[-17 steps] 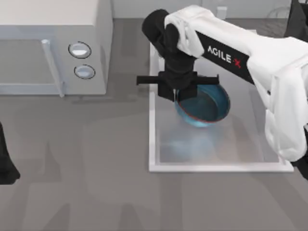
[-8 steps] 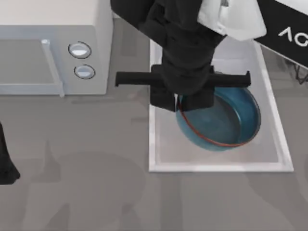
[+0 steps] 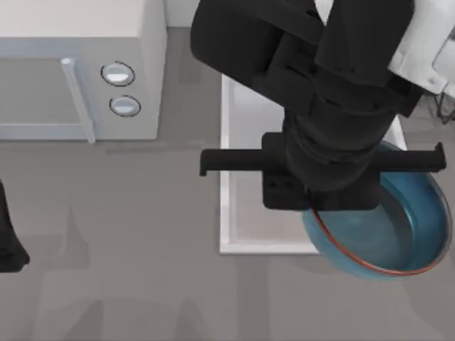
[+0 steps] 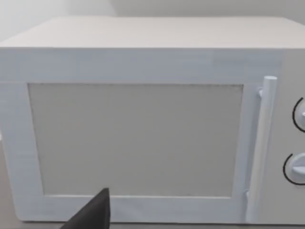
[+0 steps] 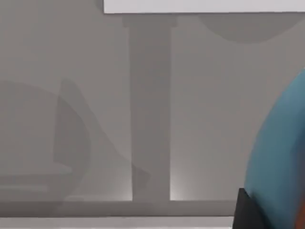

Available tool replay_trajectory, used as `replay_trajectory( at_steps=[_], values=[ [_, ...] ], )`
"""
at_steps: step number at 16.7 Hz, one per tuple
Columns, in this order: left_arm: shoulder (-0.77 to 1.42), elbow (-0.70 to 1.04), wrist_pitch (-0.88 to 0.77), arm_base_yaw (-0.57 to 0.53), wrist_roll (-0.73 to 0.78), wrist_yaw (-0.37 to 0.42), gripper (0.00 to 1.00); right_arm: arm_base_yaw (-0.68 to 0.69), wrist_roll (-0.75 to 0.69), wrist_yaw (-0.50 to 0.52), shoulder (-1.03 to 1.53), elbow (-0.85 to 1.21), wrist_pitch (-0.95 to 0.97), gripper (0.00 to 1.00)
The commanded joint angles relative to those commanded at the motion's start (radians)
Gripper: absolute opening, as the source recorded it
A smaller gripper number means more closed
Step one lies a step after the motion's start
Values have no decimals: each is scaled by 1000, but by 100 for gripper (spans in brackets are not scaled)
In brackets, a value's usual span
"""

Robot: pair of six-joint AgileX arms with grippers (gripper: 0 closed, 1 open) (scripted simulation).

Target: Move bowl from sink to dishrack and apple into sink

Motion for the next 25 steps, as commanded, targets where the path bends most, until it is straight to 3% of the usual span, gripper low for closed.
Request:
replay_trajectory(
  at_steps=[5,8,12,18,22,25],
  values=[
    [0,0,0,0,0,0,100,-31,-27,-22,-21,-15,35,0],
    [0,0,0,0,0,0,100,-142,-115,-93,-90,-74,163,0],
    [0,0,0,0,0,0,100,-403,-297,-231,-210,-193,471,0],
    [0,0,0,0,0,0,100,-910,-636,-433,-366,-392,1056,0],
    [0,0,0,0,0,0,100,-1210,-840,-522,-426,-495,1377,0],
    [0,0,0,0,0,0,100,-1356,-942,-558,-446,-539,1519,0]
  ],
)
